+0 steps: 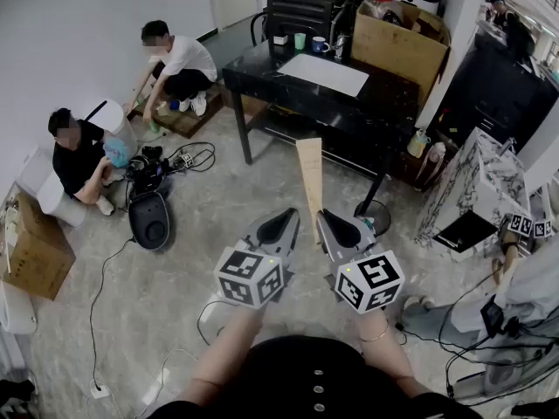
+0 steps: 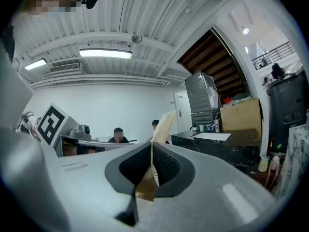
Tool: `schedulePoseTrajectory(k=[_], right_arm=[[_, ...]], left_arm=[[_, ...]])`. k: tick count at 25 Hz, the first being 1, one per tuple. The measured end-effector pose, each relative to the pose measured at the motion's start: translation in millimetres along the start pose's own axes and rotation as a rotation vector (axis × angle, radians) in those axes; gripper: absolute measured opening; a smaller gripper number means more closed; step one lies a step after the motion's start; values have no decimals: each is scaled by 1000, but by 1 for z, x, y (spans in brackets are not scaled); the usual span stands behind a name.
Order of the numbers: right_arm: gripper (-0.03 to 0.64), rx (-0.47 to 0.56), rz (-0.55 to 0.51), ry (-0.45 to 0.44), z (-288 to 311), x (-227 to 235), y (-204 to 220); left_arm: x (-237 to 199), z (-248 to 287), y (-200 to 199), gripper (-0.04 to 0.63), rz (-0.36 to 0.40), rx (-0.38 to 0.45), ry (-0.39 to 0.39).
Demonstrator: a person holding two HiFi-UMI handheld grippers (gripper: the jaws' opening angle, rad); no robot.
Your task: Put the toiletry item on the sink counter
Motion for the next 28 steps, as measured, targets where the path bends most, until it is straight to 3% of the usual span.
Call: schedulePoseTrajectory(k=[28], right_arm=[[14, -6, 17, 18, 14, -16, 8]], left_arm=[[-13, -10, -3, 14, 8, -12, 23]])
Point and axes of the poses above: the fingertips, and each gripper's own axes: z forward along the fingers, x to its right, y out of its underside, the point moved 6 cm from there along -z, backward along the fingers, and after that the axes turned 4 degrees about z, right-handed, at the moved point
